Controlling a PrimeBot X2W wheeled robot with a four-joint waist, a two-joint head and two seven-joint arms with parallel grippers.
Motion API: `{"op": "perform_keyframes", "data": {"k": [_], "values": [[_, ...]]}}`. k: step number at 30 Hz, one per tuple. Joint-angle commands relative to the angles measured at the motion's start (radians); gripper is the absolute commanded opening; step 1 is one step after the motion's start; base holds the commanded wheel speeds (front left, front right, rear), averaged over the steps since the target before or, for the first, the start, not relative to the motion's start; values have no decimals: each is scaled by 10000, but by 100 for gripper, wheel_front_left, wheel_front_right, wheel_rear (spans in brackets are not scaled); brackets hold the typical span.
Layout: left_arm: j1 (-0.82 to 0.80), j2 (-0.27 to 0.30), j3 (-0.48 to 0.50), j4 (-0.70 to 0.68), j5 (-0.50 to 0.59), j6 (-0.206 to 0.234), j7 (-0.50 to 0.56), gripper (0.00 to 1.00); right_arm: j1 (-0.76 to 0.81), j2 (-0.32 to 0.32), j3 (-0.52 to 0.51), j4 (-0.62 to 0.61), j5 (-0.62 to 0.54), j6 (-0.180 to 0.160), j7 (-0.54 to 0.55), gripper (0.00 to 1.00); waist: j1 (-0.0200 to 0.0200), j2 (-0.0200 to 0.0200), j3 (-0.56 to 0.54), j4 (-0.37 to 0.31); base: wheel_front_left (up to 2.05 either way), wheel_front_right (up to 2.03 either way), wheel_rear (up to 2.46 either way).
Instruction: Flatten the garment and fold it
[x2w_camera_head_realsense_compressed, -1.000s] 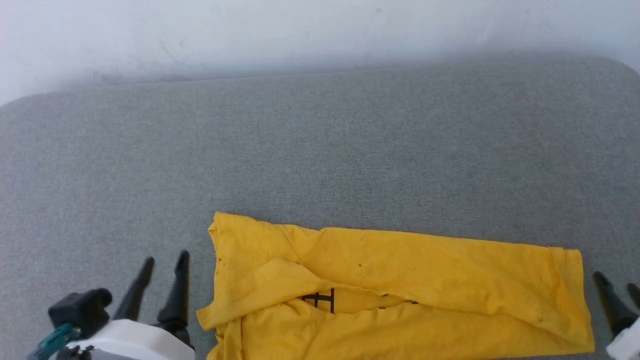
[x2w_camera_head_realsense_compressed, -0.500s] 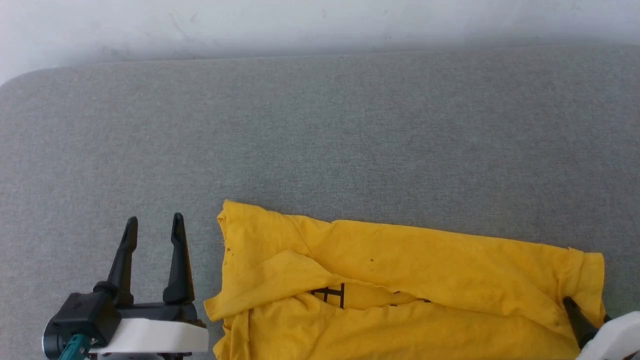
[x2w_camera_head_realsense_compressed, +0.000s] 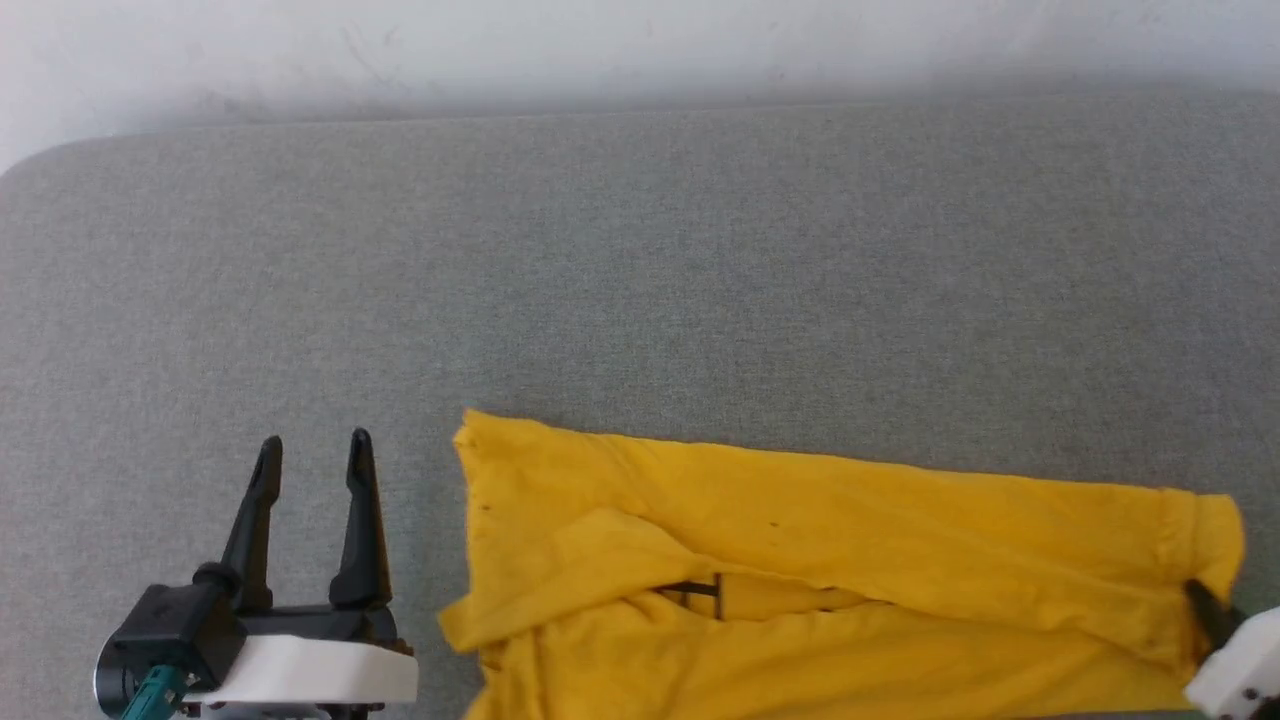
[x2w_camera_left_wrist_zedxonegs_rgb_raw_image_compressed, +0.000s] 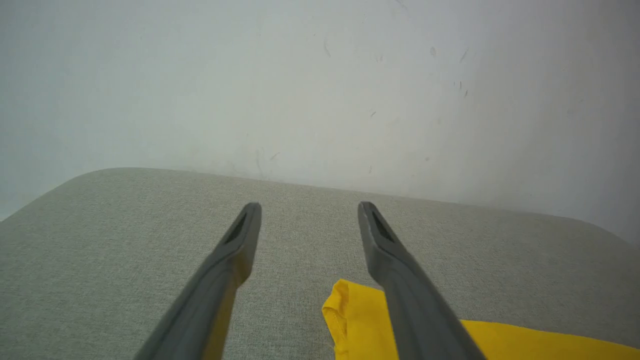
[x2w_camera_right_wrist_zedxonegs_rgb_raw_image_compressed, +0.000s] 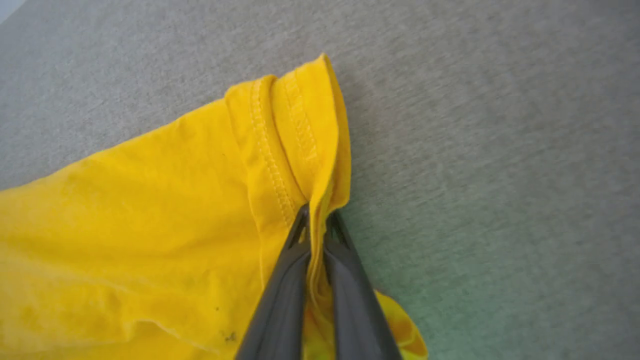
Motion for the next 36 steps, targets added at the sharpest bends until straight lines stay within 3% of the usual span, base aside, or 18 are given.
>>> {"op": "perform_keyframes", "data": {"k": [1,7,12,26,36], "values": [[165,-60,99,83,123,-85,-46,100,-158,-298,-392,141,-108,-36,-123,0,-1,0,-58,-43,0,0,0],[335,-165,195,337,291,-296,-47,100,-370,-855,-1569,-8,-570,-36,-81,0,-1,0,-345,-79,0,0,0],[497,-299,167,586,293,-448,-47,100,-225,-673,-1235,-759,-584,-36,403,0,-1,0,-591,-78,0,0,0],[477,-781,222,942,323,-797,-47,100,968,283,2661,-3968,1139,-36,2389,0,-1,0,-721,258,0,0,0],[318,-982,264,1145,401,-1050,-47,100,40,411,5931,-3692,1696,-36,1977,0,-1,0,-503,658,0,0,0]]}}
